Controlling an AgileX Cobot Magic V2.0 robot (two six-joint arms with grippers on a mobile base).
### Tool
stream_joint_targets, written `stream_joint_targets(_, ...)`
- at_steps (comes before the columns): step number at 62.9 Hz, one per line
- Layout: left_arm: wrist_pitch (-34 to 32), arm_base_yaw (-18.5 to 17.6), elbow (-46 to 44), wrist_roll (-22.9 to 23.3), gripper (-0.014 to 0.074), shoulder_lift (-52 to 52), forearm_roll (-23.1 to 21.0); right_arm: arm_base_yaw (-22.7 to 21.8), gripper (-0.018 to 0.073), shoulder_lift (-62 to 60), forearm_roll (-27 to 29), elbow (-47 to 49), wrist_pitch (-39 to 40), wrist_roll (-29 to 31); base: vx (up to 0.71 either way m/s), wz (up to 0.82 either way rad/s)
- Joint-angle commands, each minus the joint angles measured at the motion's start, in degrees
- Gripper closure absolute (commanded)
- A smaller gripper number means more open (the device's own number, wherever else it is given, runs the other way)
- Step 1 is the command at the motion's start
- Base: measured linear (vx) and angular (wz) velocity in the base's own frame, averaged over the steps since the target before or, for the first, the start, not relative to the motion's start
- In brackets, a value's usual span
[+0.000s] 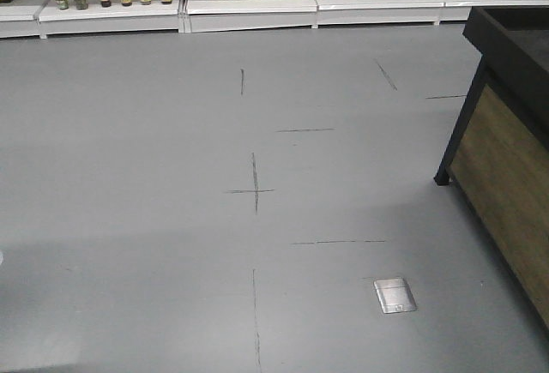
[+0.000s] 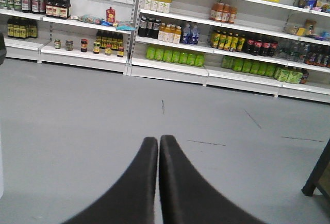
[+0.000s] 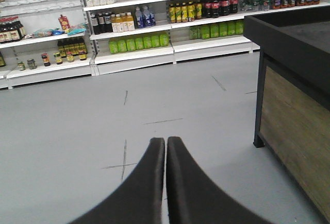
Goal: Pick three apples into basket with both arms
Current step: 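Turn the base toward the fruit table holding the light-blue basket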
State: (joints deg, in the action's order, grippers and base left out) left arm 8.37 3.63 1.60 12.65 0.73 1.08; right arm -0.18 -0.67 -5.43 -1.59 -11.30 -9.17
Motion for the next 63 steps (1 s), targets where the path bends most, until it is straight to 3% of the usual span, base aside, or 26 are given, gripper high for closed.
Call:
stream_joint_targets(1, -4.62, -0.34, -1.45, -0.07, 0.0603, 0.73, -0.31, 0.07, 0.0564, -0.7, -0.58, -0.71, 4.17, 0.37, 0.2, -0.18)
stream_joint_targets(33, -4.62, -0.34, -1.45, -0.07, 0.0603, 0.73, -0.31, 0.07, 0.0564, -0.7, -0.58, -0.71, 4.17, 0.37, 0.19, -0.23)
stream_joint_targets(63, -4.62, -0.34, -1.45, -0.07, 0.0603, 0.73, -0.31, 0.07, 0.0564, -0.7, -0.58, -0.71, 4.25, 0.37, 0.14, -0.44)
